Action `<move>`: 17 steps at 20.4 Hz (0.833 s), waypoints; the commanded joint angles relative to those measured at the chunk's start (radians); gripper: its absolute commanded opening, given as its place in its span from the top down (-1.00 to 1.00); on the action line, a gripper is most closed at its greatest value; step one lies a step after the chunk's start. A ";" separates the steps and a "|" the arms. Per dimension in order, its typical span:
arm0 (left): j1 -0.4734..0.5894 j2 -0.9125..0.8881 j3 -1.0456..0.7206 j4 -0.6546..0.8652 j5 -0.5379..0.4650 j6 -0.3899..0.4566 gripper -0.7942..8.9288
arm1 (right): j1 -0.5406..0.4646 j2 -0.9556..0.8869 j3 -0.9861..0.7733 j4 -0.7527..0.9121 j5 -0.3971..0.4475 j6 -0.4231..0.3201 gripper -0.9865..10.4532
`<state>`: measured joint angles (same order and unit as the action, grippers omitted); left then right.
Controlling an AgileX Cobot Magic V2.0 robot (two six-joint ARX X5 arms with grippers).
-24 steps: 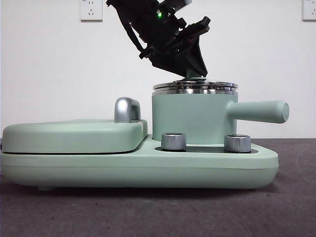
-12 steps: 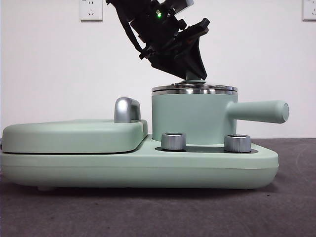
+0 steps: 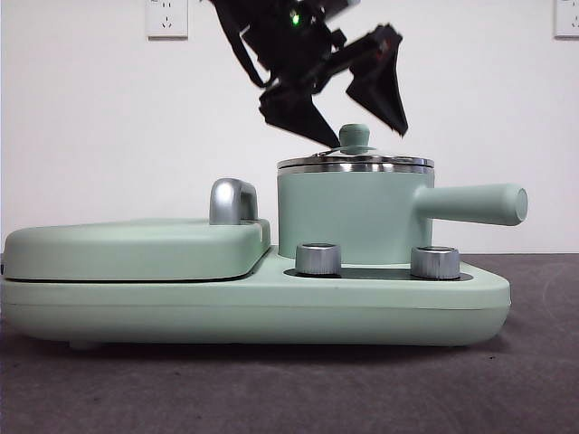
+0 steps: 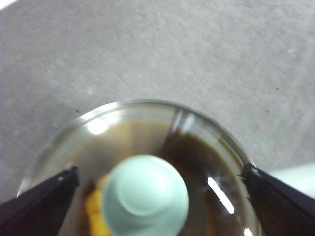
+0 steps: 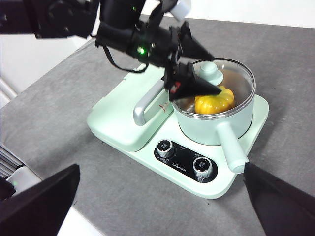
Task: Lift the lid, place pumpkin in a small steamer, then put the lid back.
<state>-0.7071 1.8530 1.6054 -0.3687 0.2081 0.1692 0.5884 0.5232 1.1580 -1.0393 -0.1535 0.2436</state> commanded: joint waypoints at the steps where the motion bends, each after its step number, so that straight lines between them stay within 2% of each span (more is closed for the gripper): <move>1: -0.004 0.012 0.095 -0.066 0.001 -0.002 -0.35 | 0.008 0.003 0.010 0.010 0.005 0.012 -0.09; 4: -0.004 -0.013 0.191 -0.255 0.001 -0.003 -0.31 | 0.008 0.003 0.010 0.006 0.004 0.011 -0.09; 6: -0.004 -0.051 0.227 -0.369 0.001 -0.033 -0.31 | 0.008 0.003 0.010 -0.004 0.002 0.011 -0.09; 11: -0.004 -0.219 0.229 -0.639 0.002 -0.059 -0.31 | 0.008 0.004 0.008 -0.027 -0.004 0.010 -0.09; 14: -0.006 -0.333 0.226 -0.743 0.005 -0.102 -0.31 | 0.008 0.005 0.008 -0.027 -0.004 0.002 -0.09; 17: -0.026 -0.482 0.168 -0.780 0.059 -0.123 -0.31 | 0.008 0.005 0.008 -0.026 -0.004 -0.001 -0.09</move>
<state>-0.7216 1.3869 1.7683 -1.1416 0.2607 0.0628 0.5884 0.5236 1.1580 -1.0729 -0.1570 0.2428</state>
